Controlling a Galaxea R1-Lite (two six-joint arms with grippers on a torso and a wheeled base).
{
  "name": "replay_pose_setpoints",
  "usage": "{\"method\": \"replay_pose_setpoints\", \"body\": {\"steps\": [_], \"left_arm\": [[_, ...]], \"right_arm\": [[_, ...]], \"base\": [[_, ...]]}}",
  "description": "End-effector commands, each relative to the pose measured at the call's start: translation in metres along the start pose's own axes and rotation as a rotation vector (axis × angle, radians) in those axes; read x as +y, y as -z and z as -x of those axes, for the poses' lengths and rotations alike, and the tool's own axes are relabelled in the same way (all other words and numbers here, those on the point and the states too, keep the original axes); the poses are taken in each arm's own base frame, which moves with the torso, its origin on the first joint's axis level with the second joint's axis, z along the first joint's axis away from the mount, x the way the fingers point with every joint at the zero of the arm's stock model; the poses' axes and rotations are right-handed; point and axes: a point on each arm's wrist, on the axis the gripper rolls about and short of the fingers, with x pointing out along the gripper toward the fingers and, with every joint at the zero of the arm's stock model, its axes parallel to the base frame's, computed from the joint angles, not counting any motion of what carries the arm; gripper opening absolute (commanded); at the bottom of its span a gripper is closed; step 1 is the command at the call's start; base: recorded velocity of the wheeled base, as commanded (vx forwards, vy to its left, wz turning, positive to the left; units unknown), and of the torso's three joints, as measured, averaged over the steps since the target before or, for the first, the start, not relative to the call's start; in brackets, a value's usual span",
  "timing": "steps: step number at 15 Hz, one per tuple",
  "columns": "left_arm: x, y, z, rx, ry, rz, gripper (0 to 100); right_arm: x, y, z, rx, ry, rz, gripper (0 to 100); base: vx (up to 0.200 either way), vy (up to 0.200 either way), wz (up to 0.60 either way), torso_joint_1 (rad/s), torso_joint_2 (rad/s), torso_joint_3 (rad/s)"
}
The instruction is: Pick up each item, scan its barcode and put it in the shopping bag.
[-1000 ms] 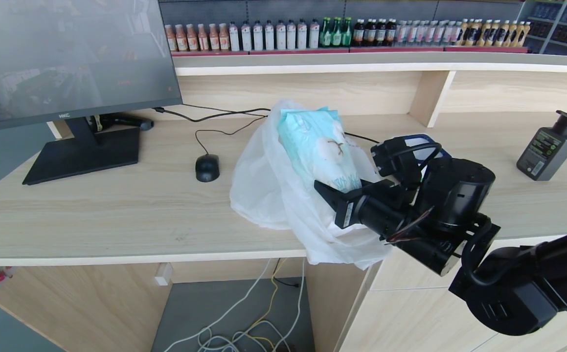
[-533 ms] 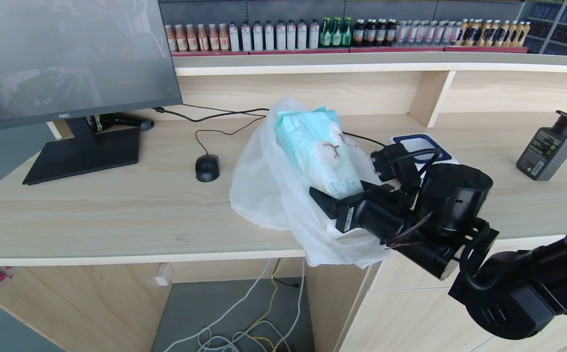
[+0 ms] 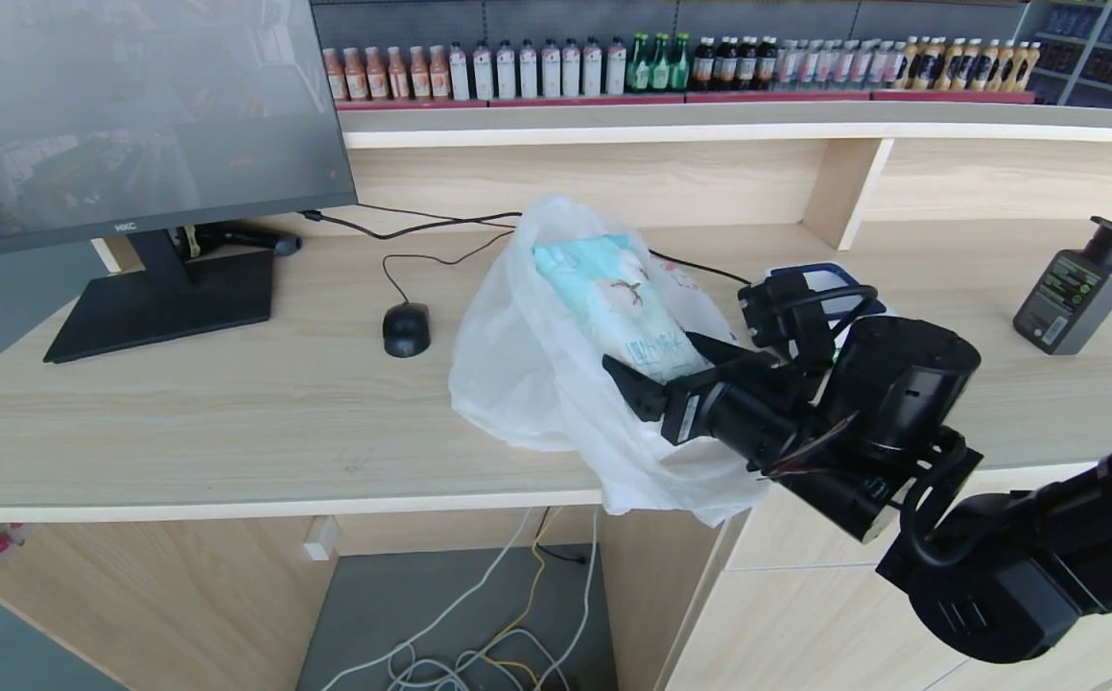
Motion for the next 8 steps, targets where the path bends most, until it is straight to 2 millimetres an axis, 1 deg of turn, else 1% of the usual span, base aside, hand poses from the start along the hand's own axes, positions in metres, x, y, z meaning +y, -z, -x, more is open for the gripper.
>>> {"method": "replay_pose_setpoints", "body": {"steps": [1,2,6,8], "left_arm": [[0.0,0.0,0.0,0.0,0.001,0.0,100],[0.0,0.0,0.0,0.0,0.0,0.0,100],[0.0,0.0,0.0,0.0,0.001,0.0,100],[0.0,0.0,0.0,0.0,0.0,0.0,100]], "right_arm": [[0.0,-0.004,0.002,-0.026,-0.001,-0.001,100],[0.0,-0.008,0.006,-0.048,-0.002,-0.002,100],[-0.001,-0.009,0.028,-0.031,0.0,-0.003,100],[-0.001,-0.013,0.037,-0.052,-0.003,-0.003,100]], "base": [[0.0,0.0,0.0,0.0,0.0,0.0],[0.0,0.0,0.0,0.0,0.0,0.0],[0.0,0.0,0.0,0.0,0.0,0.0],[0.0,0.0,0.0,0.0,0.0,0.0]]}}
